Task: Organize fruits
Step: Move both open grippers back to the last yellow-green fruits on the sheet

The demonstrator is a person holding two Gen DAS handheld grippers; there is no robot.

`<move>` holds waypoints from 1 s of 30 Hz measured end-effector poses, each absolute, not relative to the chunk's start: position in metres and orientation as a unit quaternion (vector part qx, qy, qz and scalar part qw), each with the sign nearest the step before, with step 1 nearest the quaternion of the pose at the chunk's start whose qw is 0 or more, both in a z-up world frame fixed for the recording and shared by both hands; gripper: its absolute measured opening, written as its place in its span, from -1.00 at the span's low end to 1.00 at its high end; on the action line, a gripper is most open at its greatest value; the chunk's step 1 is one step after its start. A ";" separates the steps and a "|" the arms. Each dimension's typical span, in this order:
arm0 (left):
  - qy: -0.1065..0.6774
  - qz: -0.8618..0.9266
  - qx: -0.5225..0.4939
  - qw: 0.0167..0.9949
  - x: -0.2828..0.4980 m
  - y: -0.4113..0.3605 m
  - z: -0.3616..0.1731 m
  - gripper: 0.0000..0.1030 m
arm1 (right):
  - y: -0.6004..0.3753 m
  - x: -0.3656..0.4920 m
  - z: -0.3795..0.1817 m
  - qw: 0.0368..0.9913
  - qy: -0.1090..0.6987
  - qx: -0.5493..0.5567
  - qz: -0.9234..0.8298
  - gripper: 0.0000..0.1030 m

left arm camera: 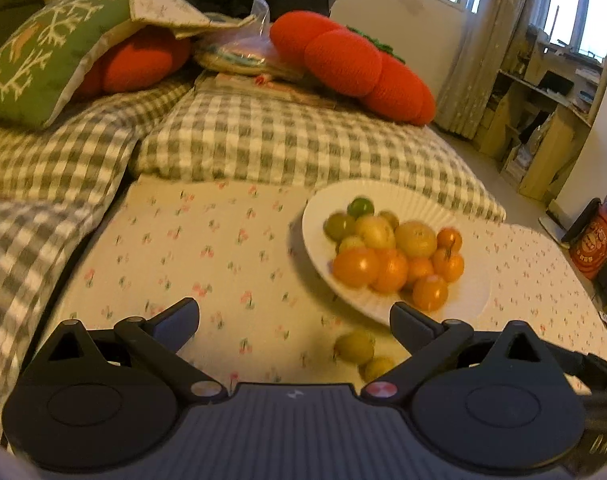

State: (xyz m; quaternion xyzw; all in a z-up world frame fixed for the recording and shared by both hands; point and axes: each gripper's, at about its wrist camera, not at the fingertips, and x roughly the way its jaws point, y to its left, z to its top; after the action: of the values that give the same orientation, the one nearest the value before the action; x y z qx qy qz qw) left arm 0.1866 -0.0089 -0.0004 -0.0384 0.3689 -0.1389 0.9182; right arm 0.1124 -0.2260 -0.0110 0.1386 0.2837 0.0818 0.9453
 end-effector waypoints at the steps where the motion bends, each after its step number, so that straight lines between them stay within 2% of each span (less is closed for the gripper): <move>1: 0.373 -0.138 -0.035 0.917 0.183 -0.009 -0.002 0.94 | -0.222 0.109 -0.013 0.944 0.289 0.136 0.087 1.00; 9: 0.418 -0.149 -0.036 0.895 0.167 -0.003 -0.019 0.94 | -0.203 0.091 -0.028 0.944 0.289 0.121 0.104 1.00; 14: 0.399 -0.152 -0.032 0.904 0.163 -0.009 -0.017 0.94 | -0.198 0.085 -0.032 0.946 0.292 0.104 0.093 1.00; 20: 0.390 -0.140 -0.014 0.910 0.163 -0.011 -0.024 0.94 | -0.203 0.090 -0.037 0.942 0.295 0.137 0.083 0.99; 27: 0.396 -0.144 -0.018 0.907 0.172 -0.012 -0.031 0.94 | -0.193 0.097 -0.041 0.951 0.286 0.099 0.067 0.99; 30: 0.393 -0.133 -0.006 0.910 0.175 -0.015 -0.034 0.94 | -0.193 0.098 -0.042 0.950 0.288 0.092 0.076 0.91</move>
State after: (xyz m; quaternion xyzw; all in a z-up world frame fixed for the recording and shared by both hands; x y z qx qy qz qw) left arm 0.1747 -0.0148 -0.0336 -0.0062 0.3929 -0.1335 0.9098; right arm 0.0985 -0.1927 -0.0424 0.0921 0.2879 0.0757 0.9502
